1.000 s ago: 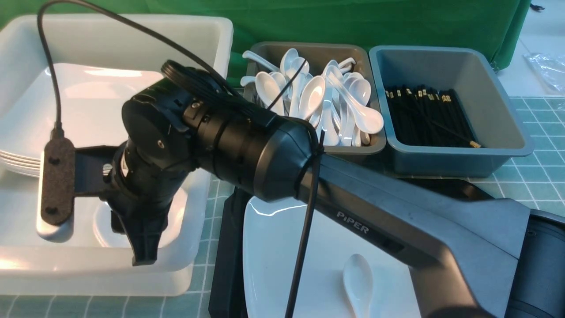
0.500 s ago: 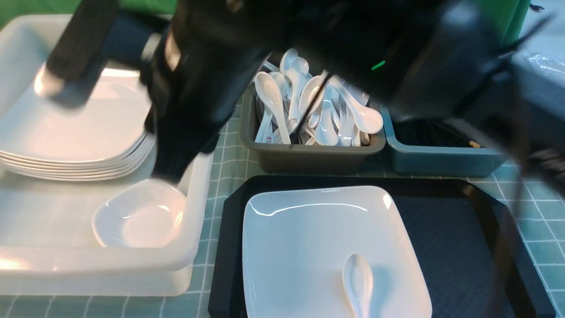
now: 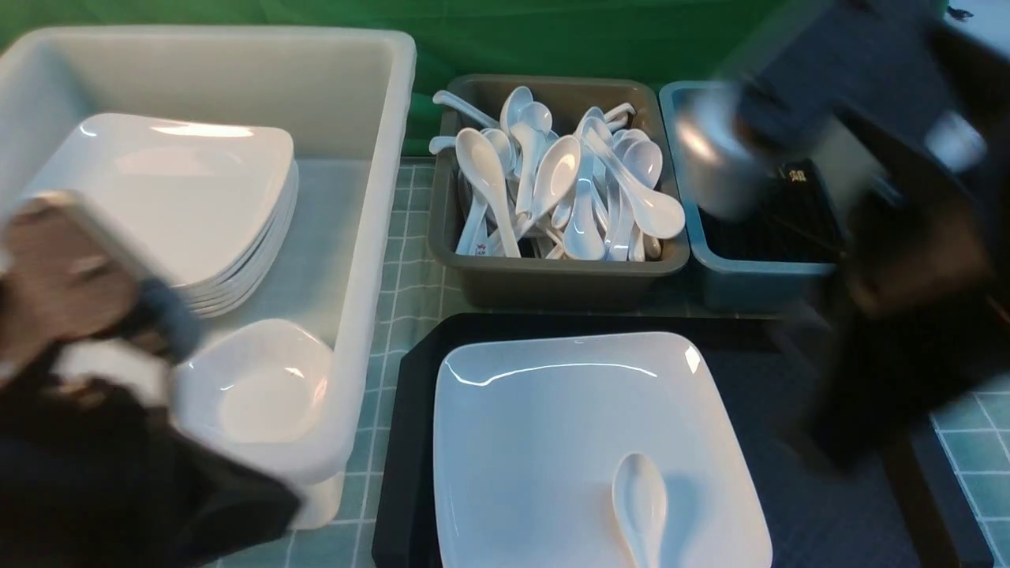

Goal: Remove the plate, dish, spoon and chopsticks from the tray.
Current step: Use the left arm to grab a soup spoon from the plate

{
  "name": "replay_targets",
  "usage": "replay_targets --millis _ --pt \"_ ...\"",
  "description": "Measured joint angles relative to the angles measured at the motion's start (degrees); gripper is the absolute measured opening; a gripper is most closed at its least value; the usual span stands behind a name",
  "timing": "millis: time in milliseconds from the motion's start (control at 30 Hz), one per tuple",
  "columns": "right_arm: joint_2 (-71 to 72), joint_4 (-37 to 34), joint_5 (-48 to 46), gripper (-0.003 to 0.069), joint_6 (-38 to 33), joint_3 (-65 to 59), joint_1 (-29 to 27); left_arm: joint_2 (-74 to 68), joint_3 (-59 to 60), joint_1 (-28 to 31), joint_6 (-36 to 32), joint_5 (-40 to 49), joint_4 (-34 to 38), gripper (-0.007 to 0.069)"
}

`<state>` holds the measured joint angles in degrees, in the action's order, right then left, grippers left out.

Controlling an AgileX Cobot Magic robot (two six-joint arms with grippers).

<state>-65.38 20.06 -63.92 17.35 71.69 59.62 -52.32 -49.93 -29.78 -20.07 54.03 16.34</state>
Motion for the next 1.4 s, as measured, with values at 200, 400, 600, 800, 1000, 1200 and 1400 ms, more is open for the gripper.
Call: replay_targets --millis 200,400,600,800,1000,1200,1400 --pt "15.6 1.1 0.6 0.0031 8.0 -18.1 0.0 -21.7 -1.1 -0.2 -8.2 -9.9 11.4 0.0013" --pt "25.8 1.3 0.6 0.0037 9.1 -24.6 0.0 -35.1 -7.6 -9.3 -2.5 -13.3 9.9 0.0013" --pt "35.6 3.4 0.9 0.0053 8.4 -25.3 0.0 -47.1 -20.0 -23.4 19.7 -11.2 -8.0 0.0055" --pt "38.8 3.8 1.0 0.0065 5.4 -25.3 0.0 -54.9 -26.8 -24.4 24.4 -7.5 -9.2 0.0246" --pt "38.8 3.9 1.0 0.0067 1.9 -25.5 0.0 -59.6 -29.2 -24.5 28.7 -9.3 -10.2 0.0503" --pt "38.8 3.9 1.0 0.0069 -0.6 -25.6 0.0 -61.9 -29.5 -24.5 33.6 -10.7 -16.0 0.0547" --pt "38.8 4.0 1.0 0.0074 -2.3 -25.6 0.0 -62.4 -29.7 -24.5 34.0 -10.9 -18.2 0.0262"
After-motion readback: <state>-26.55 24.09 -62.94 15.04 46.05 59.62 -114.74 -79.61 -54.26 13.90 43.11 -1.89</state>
